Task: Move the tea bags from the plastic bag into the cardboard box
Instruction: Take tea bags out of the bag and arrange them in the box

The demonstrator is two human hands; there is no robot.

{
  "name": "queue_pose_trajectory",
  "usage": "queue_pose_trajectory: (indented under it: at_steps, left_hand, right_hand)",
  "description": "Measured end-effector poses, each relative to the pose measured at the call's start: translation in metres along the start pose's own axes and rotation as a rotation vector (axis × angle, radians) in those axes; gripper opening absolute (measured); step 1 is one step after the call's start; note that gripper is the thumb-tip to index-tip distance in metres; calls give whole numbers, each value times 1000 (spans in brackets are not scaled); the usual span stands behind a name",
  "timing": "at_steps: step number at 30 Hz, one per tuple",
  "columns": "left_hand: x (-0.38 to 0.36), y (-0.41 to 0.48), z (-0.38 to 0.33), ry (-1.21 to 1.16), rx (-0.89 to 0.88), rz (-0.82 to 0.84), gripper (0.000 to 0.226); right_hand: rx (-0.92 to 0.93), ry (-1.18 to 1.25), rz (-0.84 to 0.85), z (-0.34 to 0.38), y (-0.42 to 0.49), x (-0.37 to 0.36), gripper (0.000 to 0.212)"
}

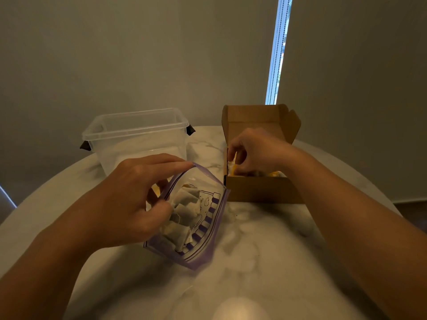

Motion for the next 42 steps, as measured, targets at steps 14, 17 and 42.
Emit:
queue_pose_trajectory:
  at_steps: [14,17,42]
  left_hand:
    - [6,-3,-4,16,-25,32,60]
    - [5,-4,-8,16,-34,54,60]
    - [1,-2,-16,80,-53,82,62]
  right_hand:
    - [124,232,-418,23,-76,24,11]
    - [187,380,-296,47,-94,1,13]
    - [-18,102,-60,94,-57,-80,35]
Point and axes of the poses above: each hand's wrist, its own y-axis towards the middle knuckle, its own x-axis out of the back of the hand, z = x × y, the point moved 5 cm from there along y, towards the middle knuckle, and after that the axes turned 6 degrees about z, right-handed, at the moved point
